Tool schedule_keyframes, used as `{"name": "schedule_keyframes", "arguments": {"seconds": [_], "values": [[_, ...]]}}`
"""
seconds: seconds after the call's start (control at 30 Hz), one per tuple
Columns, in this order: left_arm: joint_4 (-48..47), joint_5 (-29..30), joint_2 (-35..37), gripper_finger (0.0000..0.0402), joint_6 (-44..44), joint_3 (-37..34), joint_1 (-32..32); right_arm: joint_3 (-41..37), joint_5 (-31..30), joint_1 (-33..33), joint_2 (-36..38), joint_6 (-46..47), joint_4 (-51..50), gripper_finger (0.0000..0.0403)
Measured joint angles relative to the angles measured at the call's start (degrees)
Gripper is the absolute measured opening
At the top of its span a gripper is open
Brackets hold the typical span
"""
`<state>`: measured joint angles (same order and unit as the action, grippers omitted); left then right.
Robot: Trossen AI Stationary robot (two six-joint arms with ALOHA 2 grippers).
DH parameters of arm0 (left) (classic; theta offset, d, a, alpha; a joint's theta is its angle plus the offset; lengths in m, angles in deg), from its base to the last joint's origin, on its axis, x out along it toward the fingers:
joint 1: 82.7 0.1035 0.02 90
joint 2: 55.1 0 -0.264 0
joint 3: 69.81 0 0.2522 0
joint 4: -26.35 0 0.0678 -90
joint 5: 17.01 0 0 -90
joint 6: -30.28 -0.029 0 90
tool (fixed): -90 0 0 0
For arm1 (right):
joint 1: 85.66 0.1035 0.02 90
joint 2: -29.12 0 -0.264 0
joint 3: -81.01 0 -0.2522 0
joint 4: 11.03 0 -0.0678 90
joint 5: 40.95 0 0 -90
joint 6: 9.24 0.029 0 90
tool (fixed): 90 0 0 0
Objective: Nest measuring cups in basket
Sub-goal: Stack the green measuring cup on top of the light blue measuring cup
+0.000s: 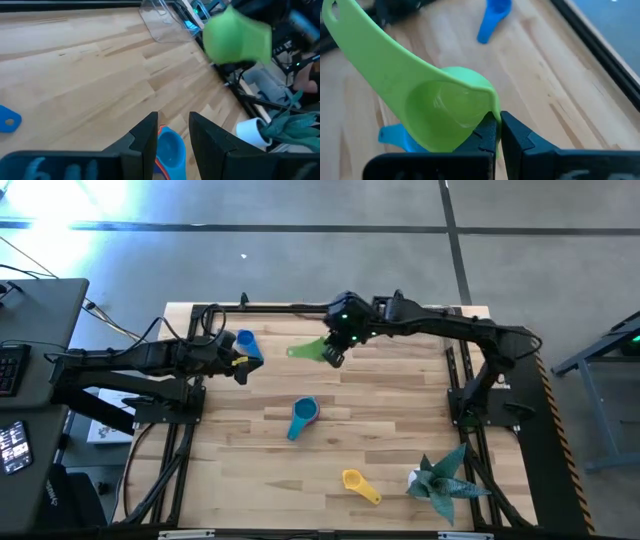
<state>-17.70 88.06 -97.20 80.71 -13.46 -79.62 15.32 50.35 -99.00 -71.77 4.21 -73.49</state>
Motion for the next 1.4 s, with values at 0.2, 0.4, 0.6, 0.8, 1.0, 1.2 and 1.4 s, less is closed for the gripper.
{"name": "schedule_keyframes", "arguments": {"seconds": [0.2,0.4,0.6,0.8,1.0,1.2,1.4], "values": [[0.1,1.2,1.4,0.0101,0.6,0.0,0.0,7.6,1.5,1.1,-7.1,-8.4,-7.0,0.0],[0.0,3.5,2.2,0.0101,0.5,0.0,0.0,10.1,4.0,2.9,-10.8,-14.2,-7.5,0.0],[0.0,3.5,2.1,0.0101,0.5,0.0,0.0,10.2,4.9,5.8,-13.5,-19.3,-5.8,0.0],[0.0,3.7,2.1,0.0101,0.5,0.0,0.0,10.2,6.9,8.8,-16.7,-24.8,-3.3,0.0],[0.0,3.8,2.1,0.0101,0.5,0.0,0.0,10.2,8.6,10.1,-19.5,-29.0,-2.2,0.0],[-0.1,3.8,2.1,0.0101,0.5,0.0,0.0,10.2,8.6,10.4,-22.3,-31.8,-1.7,0.0],[-0.3,3.8,2.1,0.0101,0.5,0.0,0.0,10.2,6.2,10.4,-24.1,-32.0,-1.6,0.0]]}}
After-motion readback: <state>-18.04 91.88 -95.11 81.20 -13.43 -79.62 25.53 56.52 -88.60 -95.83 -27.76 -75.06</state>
